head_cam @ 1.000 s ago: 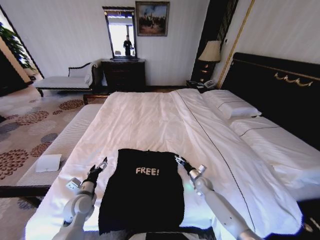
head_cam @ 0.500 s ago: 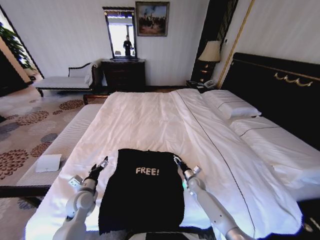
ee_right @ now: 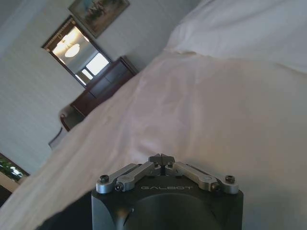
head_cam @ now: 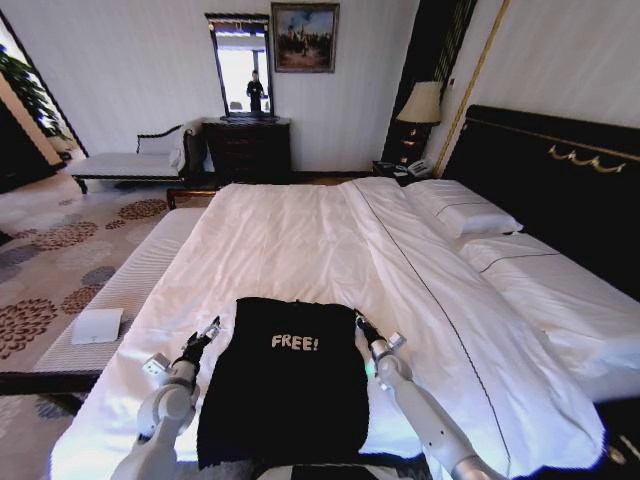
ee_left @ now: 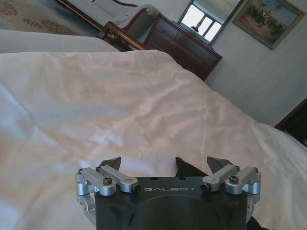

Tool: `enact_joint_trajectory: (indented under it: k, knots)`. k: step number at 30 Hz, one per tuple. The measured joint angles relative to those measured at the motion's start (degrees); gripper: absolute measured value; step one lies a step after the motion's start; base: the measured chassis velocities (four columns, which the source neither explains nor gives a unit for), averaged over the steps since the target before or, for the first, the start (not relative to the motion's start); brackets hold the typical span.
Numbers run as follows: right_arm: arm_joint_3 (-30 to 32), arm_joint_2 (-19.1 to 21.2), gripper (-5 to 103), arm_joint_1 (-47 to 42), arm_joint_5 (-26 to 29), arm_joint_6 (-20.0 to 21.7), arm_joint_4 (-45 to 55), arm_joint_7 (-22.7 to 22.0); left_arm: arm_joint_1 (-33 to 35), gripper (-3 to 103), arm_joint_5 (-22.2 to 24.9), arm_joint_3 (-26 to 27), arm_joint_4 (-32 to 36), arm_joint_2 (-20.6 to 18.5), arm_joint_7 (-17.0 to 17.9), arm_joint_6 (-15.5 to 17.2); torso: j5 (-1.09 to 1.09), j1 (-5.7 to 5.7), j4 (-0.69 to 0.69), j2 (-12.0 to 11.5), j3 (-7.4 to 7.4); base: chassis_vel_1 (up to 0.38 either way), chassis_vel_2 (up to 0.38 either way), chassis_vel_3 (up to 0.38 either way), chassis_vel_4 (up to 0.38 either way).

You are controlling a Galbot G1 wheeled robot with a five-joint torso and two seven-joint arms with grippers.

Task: Fold the clothes on the bed.

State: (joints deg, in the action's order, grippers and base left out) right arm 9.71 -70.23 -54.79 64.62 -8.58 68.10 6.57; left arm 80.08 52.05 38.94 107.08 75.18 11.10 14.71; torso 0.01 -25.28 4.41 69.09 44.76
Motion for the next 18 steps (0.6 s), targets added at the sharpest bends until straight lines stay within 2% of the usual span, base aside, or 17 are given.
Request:
enact_joint_trajectory:
  k: [7,18]
  knots:
    - [-0.43,2.51,0,-0.98,0.25,-0.07,5.03,0.50,-10.30,100,1.77,-3.50,-9.25,-2.00,1.01,0.36,-0.01,0.00,0.02,0.00,0.00,0.000,0.000,0.000,0.000]
    - [-0.58,5.01,0,-1.66,-1.09,0.13,6.49,1.57,-19.76,100,2.80,-6.91,-18.62,-0.96,2.09,0.95,-0.01,-0.01,0.02,0.00,0.00,0.000,0.000,0.000,0.000]
